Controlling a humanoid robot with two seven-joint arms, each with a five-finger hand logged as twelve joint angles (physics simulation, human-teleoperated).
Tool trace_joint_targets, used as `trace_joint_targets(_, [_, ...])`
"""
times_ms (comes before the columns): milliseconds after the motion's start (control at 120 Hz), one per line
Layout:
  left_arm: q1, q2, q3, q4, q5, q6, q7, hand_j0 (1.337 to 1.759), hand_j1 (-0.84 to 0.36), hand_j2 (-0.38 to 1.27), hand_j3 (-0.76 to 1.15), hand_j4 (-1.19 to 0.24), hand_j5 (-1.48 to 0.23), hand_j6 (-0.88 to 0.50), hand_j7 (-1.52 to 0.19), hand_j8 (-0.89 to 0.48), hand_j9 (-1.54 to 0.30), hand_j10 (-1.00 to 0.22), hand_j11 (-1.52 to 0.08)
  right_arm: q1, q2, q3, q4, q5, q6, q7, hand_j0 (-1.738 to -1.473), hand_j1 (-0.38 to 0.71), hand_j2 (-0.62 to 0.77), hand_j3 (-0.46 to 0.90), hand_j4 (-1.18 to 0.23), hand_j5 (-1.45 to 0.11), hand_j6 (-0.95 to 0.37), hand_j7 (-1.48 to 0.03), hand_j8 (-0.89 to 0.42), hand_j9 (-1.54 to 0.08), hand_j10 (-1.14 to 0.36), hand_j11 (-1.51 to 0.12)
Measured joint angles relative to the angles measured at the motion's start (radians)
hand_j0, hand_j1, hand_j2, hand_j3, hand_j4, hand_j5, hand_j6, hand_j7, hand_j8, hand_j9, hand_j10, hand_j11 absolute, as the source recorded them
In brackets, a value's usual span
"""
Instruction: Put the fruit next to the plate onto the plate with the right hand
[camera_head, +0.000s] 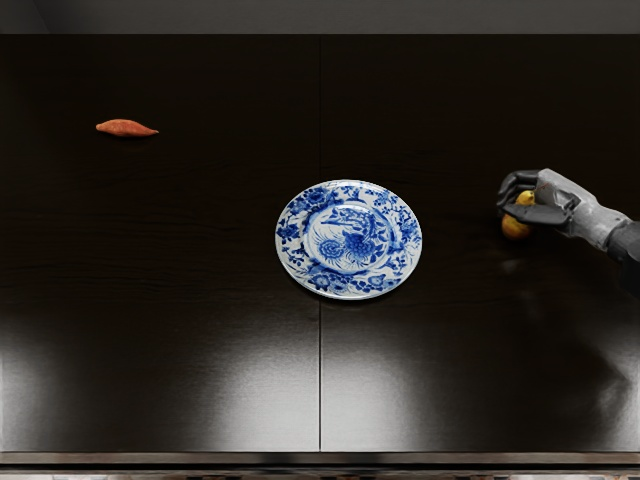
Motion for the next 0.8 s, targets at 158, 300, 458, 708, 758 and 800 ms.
trace_joint_targets(158, [0.0, 0.0, -0.001, 0.0, 0.0, 0.0, 0.0, 1.658, 0.35, 0.0, 0.0, 0.0, 0.0, 0.0, 0.0, 0.0, 0.0, 0.0, 0.0, 0.001, 0.0, -0.003, 0.004, -0.005, 0.003, 0.0, -1.646, 0.49, -0.06, 0.0, -0.84, -1.11, -0.85, -1.1, -0.82, -1.11, -0.59, -1.14])
trace_joint_targets(300, [0.0, 0.0, 0.0, 0.0, 0.0, 0.0, 0.0, 1.658, 0.35, 0.0, 0.0, 0.0, 0.0, 0.0, 0.0, 0.0, 0.0, 0.0, 0.0, 0.001, 0.0, -0.007, 0.004, -0.004, 0.002, 0.001, -1.646, 0.43, -0.23, 0.0, -0.85, -1.14, -0.86, -1.12, -0.81, -1.13, -0.57, -1.16])
trace_joint_targets(458, [0.0, 0.0, 0.0, 0.0, 0.0, 0.0, 0.0, 1.658, 0.35, 0.0, 0.0, 0.0, 0.0, 0.0, 0.0, 0.0, 0.0, 0.0, 0.0, 0.006, 0.0, -0.013, 0.004, -0.006, 0.003, 0.001, -1.642, 0.44, -0.17, 0.0, -0.85, -1.16, -0.86, -1.13, -0.8, -1.16, -0.55, -1.19])
trace_joint_targets(708, [0.0, 0.0, 0.001, 0.0, -0.001, 0.0, 0.0, 1.658, 0.35, 0.0, 0.0, 0.0, 0.0, 0.0, 0.0, 0.0, 0.0, 0.0, 0.0, 0.03, -0.004, -0.021, 0.002, -0.009, 0.052, 0.001, -1.646, 0.45, -0.11, 0.0, -0.85, -1.17, -0.88, -1.13, -0.8, -1.17, -0.67, -1.19])
trace_joint_targets(758, [0.0, 0.0, 0.001, 0.0, -0.001, 0.0, 0.0, 1.658, 0.35, 0.0, 0.0, 0.0, 0.0, 0.0, 0.0, 0.0, 0.0, 0.0, 0.0, 0.037, -0.005, -0.019, 0.002, -0.007, 0.053, 0.0, -1.647, 0.45, -0.21, 0.0, -0.86, -1.15, -0.88, -1.13, -0.81, -1.16, -0.66, -1.18])
trace_joint_targets(800, [0.0, 0.0, 0.001, 0.0, 0.0, 0.0, 0.0, 1.658, 0.35, 0.0, 0.0, 0.0, 0.0, 0.0, 0.0, 0.0, 0.0, 0.0, 0.0, 0.044, -0.005, -0.017, 0.003, -0.005, 0.056, 0.0, -1.649, 0.47, -0.09, 0.0, -0.86, -1.14, -0.88, -1.13, -0.83, -1.15, -0.69, -1.17])
